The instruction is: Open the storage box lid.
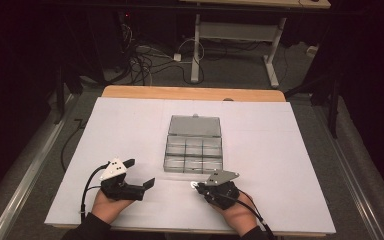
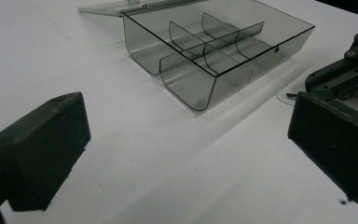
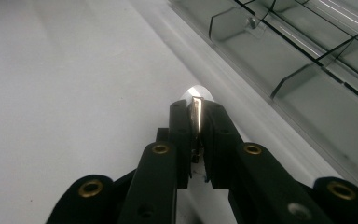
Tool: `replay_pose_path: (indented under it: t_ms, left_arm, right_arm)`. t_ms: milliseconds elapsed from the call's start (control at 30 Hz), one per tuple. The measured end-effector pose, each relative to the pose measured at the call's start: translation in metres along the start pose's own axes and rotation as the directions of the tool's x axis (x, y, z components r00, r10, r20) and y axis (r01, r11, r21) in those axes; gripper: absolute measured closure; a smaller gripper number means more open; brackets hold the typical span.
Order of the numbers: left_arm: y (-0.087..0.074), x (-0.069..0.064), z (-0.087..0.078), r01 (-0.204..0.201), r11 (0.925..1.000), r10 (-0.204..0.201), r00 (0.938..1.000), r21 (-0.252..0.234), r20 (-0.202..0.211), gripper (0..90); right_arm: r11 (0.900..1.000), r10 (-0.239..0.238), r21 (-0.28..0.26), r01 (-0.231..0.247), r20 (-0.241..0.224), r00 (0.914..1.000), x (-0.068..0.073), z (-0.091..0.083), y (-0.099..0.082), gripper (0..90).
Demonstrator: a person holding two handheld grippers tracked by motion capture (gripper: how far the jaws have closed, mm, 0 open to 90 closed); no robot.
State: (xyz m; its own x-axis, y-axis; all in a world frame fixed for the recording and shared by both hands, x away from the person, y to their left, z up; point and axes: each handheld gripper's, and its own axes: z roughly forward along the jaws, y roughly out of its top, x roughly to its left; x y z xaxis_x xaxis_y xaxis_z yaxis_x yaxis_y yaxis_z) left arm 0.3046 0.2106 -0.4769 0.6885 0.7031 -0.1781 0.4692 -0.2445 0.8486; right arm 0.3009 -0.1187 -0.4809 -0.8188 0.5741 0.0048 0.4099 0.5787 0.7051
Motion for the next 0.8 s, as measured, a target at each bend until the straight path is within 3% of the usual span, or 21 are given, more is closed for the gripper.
replay_pose_path:
  t_ms: [800]
  left_arm:
    - [-0.0002,-0.0001,0.0003,-0.014,0.9999,0.014,0.9999,0.009,0.001,0.0]
  right_arm:
    - [1.0,-0.003,0.008,0.003,-0.02,0.9998,-0.0013,-0.0029,-0.0012,84.5]
